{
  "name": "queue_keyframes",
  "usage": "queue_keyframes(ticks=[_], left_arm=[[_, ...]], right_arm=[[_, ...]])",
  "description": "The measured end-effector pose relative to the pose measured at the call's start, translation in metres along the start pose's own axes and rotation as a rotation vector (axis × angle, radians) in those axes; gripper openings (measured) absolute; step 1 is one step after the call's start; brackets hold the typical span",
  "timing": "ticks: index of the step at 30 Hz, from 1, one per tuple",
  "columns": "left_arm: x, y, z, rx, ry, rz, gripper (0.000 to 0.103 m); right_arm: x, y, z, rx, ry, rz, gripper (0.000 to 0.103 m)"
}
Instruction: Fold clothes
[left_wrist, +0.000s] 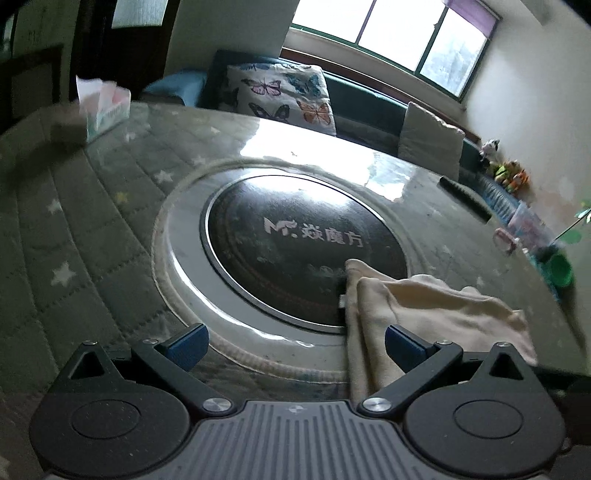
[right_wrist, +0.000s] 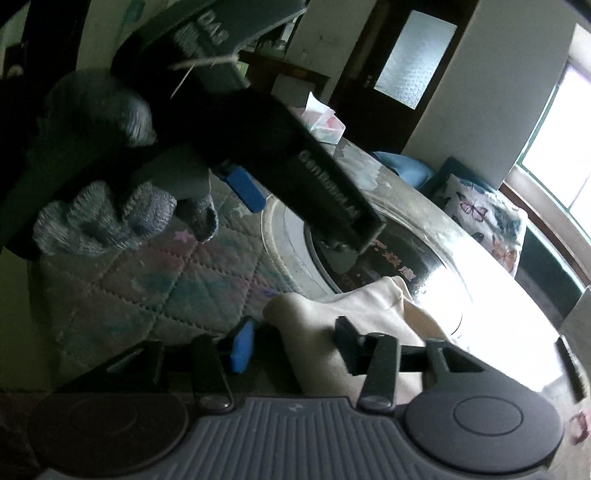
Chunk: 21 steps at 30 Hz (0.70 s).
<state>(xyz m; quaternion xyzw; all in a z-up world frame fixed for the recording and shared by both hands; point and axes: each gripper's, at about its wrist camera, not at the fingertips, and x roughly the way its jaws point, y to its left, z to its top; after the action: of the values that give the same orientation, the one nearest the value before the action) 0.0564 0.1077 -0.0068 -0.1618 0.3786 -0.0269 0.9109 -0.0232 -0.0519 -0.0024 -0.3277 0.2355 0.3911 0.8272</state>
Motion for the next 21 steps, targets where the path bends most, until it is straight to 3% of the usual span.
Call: queue_keyframes(ticks=[3, 6, 16, 21], left_arm=[[0.001, 0.001, 0.0, -0.038, 0.016, -0.042, 0.103], [0.003, 0.001, 0.0, -0.083, 0.041, -0.082, 0.102], [0.013, -0.019, 0.003, -0.172, 0.109, -0.221, 0.09], [0.025, -0.024, 0.001, -0.226, 0.15, -0.276, 0.074]], right_arm=[[0.002, 0.0, 0.001, -0.001, 0.009, -0.012, 0.017], [0.0, -0.006, 0.002, 0.033, 0.001, -0.006, 0.011], [-0.027, -0.039, 0.0, 0.191, -0.078, 0.029, 0.01], [-0.042, -0.051, -0.007, 0.237, -0.116, 0.039, 0.009]])
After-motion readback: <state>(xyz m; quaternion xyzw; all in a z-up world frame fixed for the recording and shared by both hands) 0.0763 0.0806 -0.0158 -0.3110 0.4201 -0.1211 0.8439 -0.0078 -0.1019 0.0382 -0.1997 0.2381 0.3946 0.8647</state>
